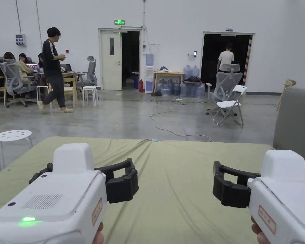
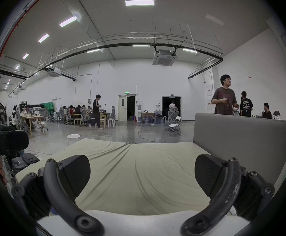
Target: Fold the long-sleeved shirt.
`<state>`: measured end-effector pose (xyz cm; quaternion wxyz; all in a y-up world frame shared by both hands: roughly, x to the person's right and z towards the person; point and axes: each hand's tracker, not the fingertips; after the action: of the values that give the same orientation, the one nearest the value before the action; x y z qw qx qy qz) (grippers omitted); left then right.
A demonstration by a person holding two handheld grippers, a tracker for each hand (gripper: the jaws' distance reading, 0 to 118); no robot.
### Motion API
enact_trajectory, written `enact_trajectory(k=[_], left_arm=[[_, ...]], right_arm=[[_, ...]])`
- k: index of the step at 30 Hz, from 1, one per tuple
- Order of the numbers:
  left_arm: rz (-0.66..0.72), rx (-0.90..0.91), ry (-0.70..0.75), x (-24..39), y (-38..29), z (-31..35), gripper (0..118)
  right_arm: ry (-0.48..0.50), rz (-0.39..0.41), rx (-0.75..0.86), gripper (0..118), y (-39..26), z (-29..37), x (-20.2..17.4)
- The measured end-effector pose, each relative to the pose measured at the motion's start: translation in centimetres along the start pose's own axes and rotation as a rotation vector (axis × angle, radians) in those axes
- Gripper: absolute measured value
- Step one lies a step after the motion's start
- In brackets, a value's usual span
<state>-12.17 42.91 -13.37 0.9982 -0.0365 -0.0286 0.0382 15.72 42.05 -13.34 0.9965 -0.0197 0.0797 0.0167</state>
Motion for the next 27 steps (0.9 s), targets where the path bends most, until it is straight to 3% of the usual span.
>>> enact_trajectory(k=[27], left_arm=[[-0.015, 0.010, 0.002, 0.09, -0.15, -0.08, 118]], right_arm=[[0.012, 0.008, -0.009, 118, -0.11, -0.18, -0.56]])
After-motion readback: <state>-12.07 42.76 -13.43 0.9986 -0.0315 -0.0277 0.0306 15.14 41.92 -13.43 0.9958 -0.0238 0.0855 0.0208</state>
